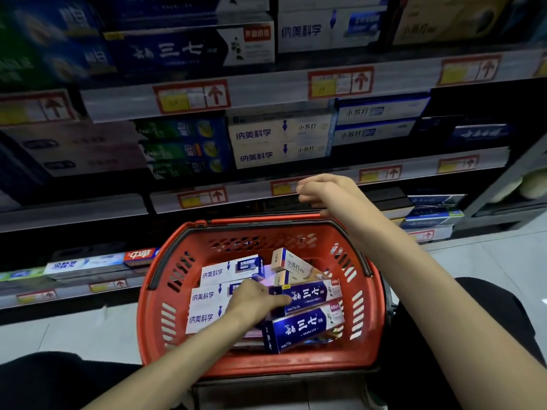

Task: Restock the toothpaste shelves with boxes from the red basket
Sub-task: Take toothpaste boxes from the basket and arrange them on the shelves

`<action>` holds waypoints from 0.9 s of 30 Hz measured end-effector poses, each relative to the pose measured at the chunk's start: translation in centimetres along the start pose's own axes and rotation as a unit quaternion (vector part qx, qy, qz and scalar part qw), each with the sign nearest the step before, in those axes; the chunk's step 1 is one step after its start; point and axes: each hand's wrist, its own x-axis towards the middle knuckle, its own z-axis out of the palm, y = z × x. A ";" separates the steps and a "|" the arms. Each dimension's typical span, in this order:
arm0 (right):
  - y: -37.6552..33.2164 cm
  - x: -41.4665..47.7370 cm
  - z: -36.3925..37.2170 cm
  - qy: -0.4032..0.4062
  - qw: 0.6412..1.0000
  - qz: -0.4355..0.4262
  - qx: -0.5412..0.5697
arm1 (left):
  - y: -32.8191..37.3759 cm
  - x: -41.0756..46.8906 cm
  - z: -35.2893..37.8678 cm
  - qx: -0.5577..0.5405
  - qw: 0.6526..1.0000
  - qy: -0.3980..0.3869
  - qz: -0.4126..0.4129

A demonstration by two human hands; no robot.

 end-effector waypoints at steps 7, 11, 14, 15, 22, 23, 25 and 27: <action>-0.1 0.3 -0.5 0.053 0.999 -0.010 0.001 | 3.5 -3.7 -5.7 -0.085 0.987 0.072 0.115; -0.2 0.0 -1.1 0.107 0.993 -0.040 0.013 | 5.7 -7.6 -10.7 -0.162 0.953 0.117 0.229; -0.1 -0.3 -1.0 0.128 0.989 -0.059 0.049 | 6.2 -9.2 -13.9 -0.274 0.920 0.100 0.261; -0.1 -0.6 -0.9 0.135 0.987 -0.064 0.066 | 6.3 -9.6 -14.8 -0.307 0.911 0.095 0.258; -0.2 -0.9 -1.2 0.049 0.991 0.059 0.113 | 6.0 -9.0 -16.1 -0.457 0.864 0.110 0.180; -0.1 -0.9 -0.9 0.030 0.987 0.099 0.123 | 5.7 -8.7 -15.8 -0.463 0.866 0.107 0.157; 0.3 -1.1 -0.2 0.021 0.983 0.129 0.127 | 5.1 -8.0 -15.1 -0.458 0.875 0.108 0.117; 0.6 -1.0 0.4 0.043 0.982 0.127 0.133 | 4.7 -7.7 -14.4 -0.450 0.882 0.105 0.092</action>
